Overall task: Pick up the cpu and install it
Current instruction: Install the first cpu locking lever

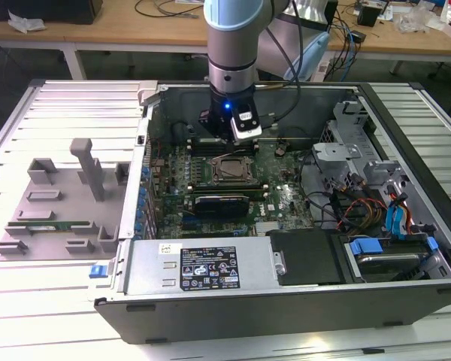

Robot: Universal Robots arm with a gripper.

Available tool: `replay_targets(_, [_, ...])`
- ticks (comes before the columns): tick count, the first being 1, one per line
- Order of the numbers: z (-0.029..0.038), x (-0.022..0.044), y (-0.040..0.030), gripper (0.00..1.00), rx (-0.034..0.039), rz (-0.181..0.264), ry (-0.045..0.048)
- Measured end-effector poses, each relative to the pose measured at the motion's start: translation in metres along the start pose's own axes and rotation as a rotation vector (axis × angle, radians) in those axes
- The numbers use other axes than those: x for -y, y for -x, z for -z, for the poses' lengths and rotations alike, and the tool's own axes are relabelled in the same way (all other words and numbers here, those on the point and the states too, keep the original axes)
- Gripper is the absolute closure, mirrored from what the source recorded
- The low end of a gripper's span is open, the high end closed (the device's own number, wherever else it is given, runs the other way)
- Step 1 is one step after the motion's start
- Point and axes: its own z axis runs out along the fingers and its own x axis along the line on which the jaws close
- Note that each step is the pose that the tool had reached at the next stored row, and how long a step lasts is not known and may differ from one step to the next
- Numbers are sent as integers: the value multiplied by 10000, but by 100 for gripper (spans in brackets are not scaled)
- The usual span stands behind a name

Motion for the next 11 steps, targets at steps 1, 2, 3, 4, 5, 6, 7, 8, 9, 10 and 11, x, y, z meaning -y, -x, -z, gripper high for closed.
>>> replay_targets(1, [1,2,1,89,-1,1,-3])
replay_targets(2, [0,2,1,89,-2,1,-3])
replay_targets(3, [-2,4,0,89,-2,0,-4])
replay_targets(4, [-6,4,0,89,-1,-1,-4])
replay_targets(5, [-14,4,0,89,0,-3,-2])
replay_targets(6, [-19,5,0,89,0,-6,-2])
replay_targets(7, [-30,7,0,89,1,-16,-4])
replay_targets(8, [-37,8,-1,89,2,-23,-4])
replay_targets(9, [-45,9,-1,89,3,-32,-4])
replay_targets(10, [-51,11,-1,89,4,-42,-5])
replay_targets(11, [-54,11,-1,89,4,-44,-6])
